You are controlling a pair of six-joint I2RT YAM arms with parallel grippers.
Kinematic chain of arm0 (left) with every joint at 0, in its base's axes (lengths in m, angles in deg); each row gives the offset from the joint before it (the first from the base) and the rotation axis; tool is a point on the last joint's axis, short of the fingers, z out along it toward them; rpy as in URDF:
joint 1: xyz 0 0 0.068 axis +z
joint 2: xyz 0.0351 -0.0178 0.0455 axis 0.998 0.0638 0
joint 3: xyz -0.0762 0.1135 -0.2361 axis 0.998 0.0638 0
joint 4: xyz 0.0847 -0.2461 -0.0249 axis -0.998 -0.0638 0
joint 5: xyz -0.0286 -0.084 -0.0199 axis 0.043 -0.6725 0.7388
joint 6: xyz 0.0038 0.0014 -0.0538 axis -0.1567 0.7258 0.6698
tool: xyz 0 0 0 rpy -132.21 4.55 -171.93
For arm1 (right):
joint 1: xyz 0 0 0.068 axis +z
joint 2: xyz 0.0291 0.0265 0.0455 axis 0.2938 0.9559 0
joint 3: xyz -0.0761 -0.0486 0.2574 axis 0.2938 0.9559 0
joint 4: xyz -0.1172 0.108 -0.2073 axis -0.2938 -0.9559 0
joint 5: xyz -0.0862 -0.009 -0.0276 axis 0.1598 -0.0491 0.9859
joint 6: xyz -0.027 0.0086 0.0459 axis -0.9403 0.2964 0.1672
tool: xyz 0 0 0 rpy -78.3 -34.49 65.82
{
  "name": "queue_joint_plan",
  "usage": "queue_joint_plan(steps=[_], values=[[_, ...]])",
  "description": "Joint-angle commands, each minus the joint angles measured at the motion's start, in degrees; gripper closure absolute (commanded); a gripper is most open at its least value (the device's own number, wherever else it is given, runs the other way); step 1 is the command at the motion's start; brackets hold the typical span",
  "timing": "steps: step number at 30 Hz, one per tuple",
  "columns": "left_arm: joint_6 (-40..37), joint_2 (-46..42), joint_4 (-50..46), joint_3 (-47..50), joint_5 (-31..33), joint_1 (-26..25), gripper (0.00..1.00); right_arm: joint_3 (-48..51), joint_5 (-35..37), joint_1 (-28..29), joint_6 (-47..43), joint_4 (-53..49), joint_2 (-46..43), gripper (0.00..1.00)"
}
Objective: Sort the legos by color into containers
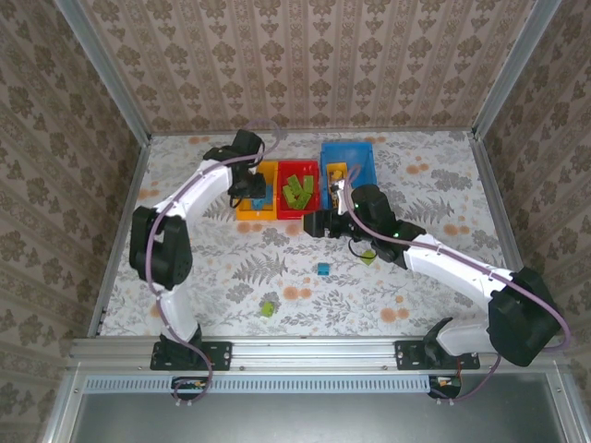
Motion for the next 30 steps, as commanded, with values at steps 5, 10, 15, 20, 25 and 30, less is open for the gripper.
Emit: queue_joint_plan(steps=[5,10,15,20,25,30], values=[[-0.3,7.9,-7.3,-9.6,1.9,2.1,0.63,0.1,-0.3,0.2,0.2,1.4,-0.8,0.25],[-0.7,11.6,-8.7,-13.5,1.8,2.4,0.58,1.5,0.2,0.3,1.2,1.6,-1.4,0.25],[-0.6,12.0,-9.3,-14.8,1.1,2.3,0.42,1.2,0.5,0.2,0.7,0.8,-1.2,0.24],[-0.2,8.2,-8.7,-14.2,0.4,1.6,0.4,0.5,2.6,0.2,-1.7,-2.0,-1.6,0.24],[1.6,0.8,-5.8,-9.3,-0.6,0.3,0.36,0.1,6.7,0.2,-4.4,-7.5,-2.9,0.24],[3.8,-9.5,-1.7,0.2,-1.8,-1.2,0.35,-2.4,7.0,4.3,-14.5,-15.5,-3.1,0.24]])
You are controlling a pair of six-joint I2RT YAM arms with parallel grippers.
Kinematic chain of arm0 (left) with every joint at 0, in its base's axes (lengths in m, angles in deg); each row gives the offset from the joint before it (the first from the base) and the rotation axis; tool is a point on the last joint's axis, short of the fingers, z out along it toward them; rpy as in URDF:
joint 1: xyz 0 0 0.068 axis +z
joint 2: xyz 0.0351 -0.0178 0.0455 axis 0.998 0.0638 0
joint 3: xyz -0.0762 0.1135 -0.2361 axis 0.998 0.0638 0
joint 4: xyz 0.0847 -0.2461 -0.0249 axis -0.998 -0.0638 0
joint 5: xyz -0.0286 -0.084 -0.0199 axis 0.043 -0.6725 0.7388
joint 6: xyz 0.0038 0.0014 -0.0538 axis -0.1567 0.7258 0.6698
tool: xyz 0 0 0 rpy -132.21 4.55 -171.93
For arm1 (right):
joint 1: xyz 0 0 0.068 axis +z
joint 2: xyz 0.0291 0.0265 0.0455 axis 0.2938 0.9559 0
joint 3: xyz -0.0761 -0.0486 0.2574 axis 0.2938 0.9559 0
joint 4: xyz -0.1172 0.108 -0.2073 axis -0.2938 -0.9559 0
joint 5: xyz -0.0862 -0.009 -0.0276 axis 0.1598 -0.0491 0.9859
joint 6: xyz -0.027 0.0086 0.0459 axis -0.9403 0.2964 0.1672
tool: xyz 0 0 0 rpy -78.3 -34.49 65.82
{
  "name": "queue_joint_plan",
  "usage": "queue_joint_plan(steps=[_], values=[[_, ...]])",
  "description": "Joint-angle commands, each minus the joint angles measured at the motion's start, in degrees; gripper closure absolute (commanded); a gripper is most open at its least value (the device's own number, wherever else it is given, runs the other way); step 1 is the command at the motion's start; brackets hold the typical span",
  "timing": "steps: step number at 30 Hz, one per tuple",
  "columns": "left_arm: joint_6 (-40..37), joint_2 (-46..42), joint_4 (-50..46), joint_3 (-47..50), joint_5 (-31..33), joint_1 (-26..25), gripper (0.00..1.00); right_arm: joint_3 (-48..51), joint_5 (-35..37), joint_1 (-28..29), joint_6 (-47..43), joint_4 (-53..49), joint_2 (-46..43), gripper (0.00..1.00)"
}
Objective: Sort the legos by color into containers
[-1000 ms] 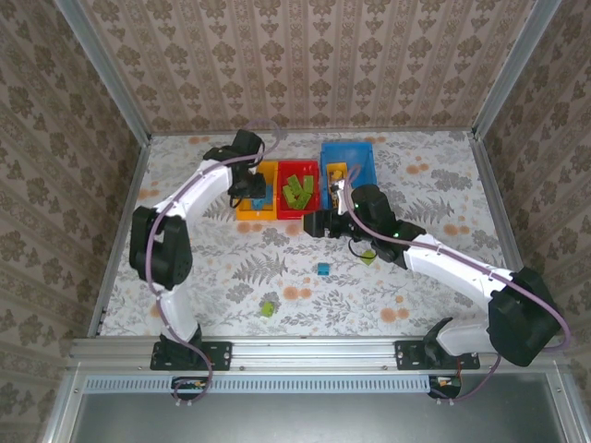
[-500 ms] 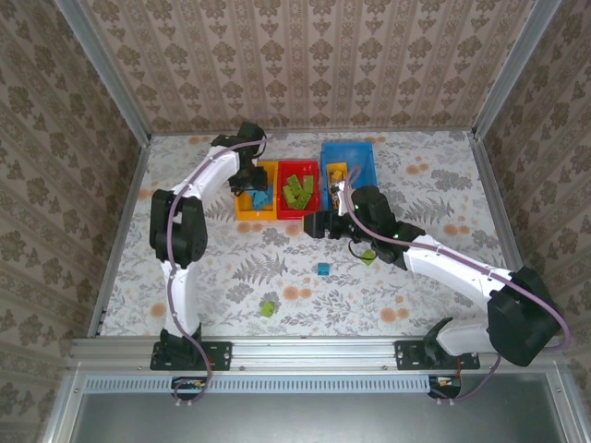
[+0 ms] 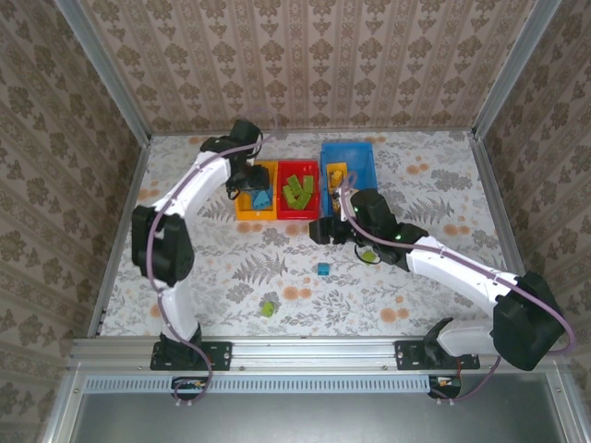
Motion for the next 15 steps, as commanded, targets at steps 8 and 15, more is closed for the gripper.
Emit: queue_joint_plan(steps=[8,15], values=[[5.8,-30.8,5.9,27.0,-2.0,-1.5,0.34,-0.9,-5.7,17.5,-25.2,-10.1,2.5,0.12],[7.1,-53.6,0.5,42.3,-5.6,-1.5,0.35,-4.1,-3.9,28.0,-30.6,-8.8,14.1,0.1]])
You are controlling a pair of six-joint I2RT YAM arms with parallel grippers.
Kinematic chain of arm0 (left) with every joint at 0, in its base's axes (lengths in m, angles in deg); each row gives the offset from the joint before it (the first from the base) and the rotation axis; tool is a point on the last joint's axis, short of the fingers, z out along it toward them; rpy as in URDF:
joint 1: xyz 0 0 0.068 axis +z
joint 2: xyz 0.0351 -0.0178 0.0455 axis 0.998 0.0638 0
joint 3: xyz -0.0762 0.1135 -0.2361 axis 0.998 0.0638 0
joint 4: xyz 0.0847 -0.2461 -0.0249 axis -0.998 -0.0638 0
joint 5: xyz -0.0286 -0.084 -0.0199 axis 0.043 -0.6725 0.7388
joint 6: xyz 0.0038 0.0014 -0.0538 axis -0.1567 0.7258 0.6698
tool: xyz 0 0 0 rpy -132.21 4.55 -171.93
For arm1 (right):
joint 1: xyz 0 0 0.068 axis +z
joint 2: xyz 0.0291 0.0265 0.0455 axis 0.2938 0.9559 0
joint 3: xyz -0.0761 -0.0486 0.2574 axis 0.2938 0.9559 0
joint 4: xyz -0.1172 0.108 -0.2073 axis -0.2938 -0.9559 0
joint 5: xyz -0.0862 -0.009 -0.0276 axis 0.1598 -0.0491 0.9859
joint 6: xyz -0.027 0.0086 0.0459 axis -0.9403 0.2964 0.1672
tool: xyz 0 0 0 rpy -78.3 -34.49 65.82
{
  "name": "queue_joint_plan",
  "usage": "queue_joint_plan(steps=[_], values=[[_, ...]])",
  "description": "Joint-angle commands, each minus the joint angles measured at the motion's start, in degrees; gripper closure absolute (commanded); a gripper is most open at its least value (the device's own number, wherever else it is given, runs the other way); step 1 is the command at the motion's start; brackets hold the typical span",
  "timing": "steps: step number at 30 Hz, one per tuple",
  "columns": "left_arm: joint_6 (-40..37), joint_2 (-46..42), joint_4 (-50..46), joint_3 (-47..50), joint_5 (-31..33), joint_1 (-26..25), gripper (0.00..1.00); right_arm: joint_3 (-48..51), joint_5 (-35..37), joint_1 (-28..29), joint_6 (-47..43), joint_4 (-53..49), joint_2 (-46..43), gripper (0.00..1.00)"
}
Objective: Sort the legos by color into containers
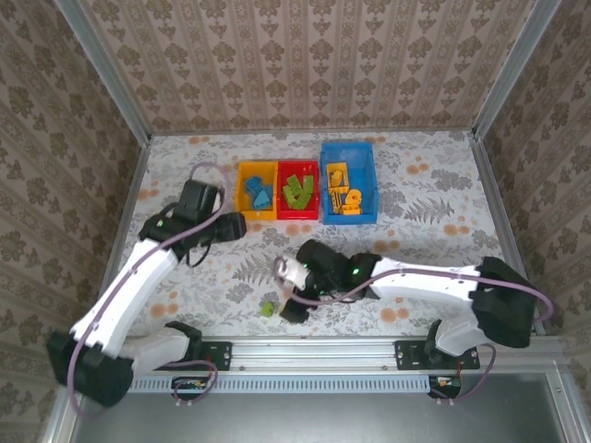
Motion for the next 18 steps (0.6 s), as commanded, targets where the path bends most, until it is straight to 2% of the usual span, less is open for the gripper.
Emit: queue_joint_plan(steps=[1,6,8,13,18], values=[[1.7,-9.0,-5.8,4.1,-2.9,-0.2,0.35,-2.3,1.5,3.8,-4.9,0.0,5.1,0.09],[2.8,-20.0,-15.4,7.2,-5.8,-0.1,0.34,-2.6,7.5,6.4,-3.1,7.5,11.5,0.08],[3.4,-22.6,-16.7,6.9,-5.3,-2.7,0.34,-3.1,10.1,6.7,-1.7,9.7,13.7,0.07],[4.5,-23.0,-16.9,5.9,-4.4,-3.0,0.35,-3.8,14.1,6.7,0.7,13.3,18.2,0.08],[6.0,-24.7,-16.4,6.4,-3.7,-3.1,0.35,-5.4,12.9,6.7,1.6,13.5,20.9,0.13]])
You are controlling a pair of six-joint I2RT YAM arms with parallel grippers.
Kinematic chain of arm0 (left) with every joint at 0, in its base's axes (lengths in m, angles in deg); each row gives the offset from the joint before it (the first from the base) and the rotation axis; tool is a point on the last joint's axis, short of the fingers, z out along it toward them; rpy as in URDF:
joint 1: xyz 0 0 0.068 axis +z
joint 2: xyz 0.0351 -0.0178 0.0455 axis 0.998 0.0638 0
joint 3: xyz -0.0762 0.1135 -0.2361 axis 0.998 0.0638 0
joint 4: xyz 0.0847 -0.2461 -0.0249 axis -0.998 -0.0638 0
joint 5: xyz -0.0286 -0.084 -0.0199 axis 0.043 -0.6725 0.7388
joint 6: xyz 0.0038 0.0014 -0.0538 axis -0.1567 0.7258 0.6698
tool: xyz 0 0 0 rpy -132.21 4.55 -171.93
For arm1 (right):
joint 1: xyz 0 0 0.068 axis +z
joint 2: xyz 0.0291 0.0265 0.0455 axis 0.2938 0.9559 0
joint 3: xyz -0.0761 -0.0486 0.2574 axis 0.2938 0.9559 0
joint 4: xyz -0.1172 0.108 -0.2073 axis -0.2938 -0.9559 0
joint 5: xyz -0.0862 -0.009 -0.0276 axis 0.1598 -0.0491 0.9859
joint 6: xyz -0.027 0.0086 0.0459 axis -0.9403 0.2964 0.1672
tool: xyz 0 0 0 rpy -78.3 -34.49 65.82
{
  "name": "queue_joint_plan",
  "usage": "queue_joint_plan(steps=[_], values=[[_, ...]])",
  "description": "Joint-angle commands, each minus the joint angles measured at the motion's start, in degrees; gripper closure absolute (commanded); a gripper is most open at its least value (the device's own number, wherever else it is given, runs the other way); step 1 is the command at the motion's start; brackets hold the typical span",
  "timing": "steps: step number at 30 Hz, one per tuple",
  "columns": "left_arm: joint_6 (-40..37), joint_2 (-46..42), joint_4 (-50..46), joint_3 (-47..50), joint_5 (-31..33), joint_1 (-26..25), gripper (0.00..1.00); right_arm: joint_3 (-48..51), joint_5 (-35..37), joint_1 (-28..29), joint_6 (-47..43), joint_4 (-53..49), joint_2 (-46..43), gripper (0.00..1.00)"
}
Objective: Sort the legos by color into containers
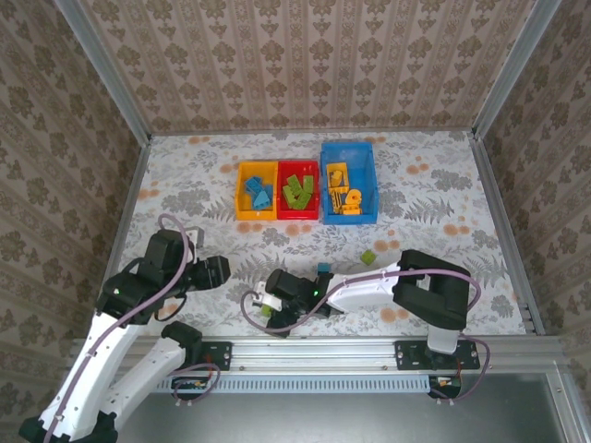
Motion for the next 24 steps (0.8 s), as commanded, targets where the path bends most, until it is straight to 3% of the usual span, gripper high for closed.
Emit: queue_joint_plan(steps=[1,4,16,24], values=[[2.0,-1.4,-1.2,0.1,0.6,-0.3,0.35,-2.2,0.8,0.1,1.8,2.0,2.1,0.14],[2.2,-1.9,-1.2,0.3,0.8,-0.3,0.36,-3.2,0.4,0.1,2.5,1.9,3.7,0.19],[2.3,-2.0,-0.4,0.7,0.9,-0.4,0.37,-5.6,-1.3,-0.1,3.5,-0.4,5.1,0.71],[1.9,1.3,4.8,1.0,-2.1,-0.3,0.37,-5.0,0.8,-5.9,5.7,-3.2,-6.7,0.79]])
